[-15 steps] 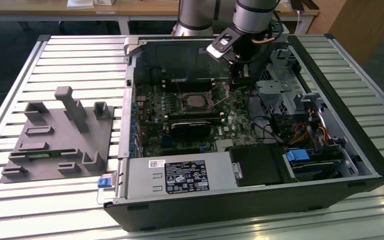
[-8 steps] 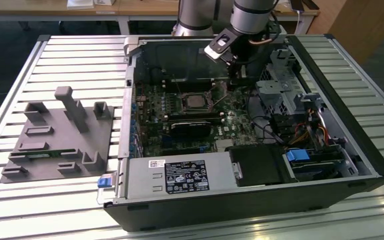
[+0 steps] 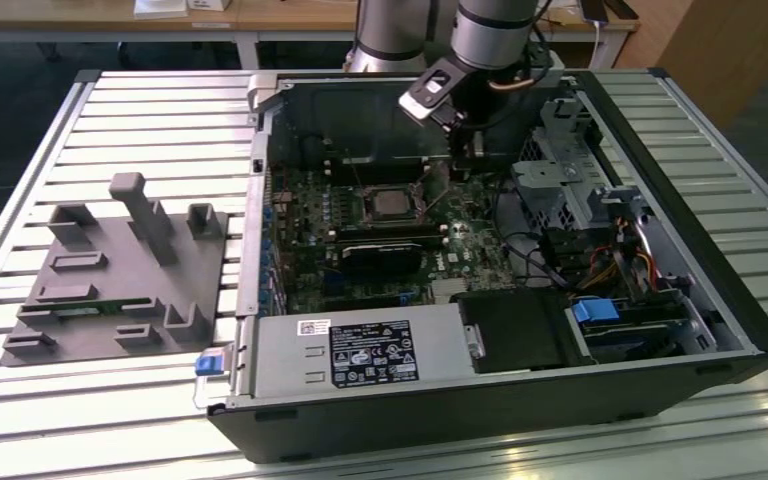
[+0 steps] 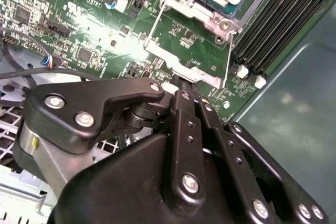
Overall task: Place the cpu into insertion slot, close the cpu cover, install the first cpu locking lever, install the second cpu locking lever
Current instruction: 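Close the cpu cover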
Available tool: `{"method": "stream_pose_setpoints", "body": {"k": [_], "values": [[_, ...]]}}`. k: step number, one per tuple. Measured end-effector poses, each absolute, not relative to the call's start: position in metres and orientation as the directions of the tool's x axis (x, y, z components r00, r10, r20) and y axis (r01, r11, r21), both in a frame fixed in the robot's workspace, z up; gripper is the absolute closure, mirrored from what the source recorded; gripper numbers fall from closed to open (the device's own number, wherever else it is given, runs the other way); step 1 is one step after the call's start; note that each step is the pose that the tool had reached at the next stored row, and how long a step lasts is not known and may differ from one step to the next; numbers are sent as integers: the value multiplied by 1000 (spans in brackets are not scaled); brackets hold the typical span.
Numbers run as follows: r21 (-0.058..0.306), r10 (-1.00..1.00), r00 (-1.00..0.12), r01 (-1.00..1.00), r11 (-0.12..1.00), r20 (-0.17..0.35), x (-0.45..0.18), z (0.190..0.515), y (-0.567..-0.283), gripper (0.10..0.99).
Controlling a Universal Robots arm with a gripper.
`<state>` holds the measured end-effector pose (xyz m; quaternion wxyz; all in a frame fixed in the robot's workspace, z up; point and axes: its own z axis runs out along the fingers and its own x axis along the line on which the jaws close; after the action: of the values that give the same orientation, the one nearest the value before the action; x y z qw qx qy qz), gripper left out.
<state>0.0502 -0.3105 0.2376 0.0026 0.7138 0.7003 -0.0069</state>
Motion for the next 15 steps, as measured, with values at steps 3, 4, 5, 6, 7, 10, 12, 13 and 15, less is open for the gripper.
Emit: {"method": "stream_pose_setpoints", "body": {"k": [3, 4, 5, 6, 7, 10, 12, 13, 15], "values": [[-6, 1000, 19, 1000, -19, -14, 47, 237, -311, 965], [-6, 1000, 19, 1000, -19, -14, 46, 237, -311, 965], [-6, 1000, 19, 1000, -19, -14, 45, 237, -311, 965], [-6, 1000, 19, 1000, -19, -14, 44, 237, -312, 965], [-6, 1000, 19, 1000, -19, -13, 43, 237, -312, 965], [-6, 1000, 19, 1000, -19, -14, 40, 236, -313, 965], [-6, 1000, 19, 1000, -19, -14, 38, 236, -313, 965], [-6, 1000, 19, 1000, -19, -13, 37, 236, -313, 965], [-6, 1000, 19, 1000, -19, -13, 35, 236, -313, 965]]}}
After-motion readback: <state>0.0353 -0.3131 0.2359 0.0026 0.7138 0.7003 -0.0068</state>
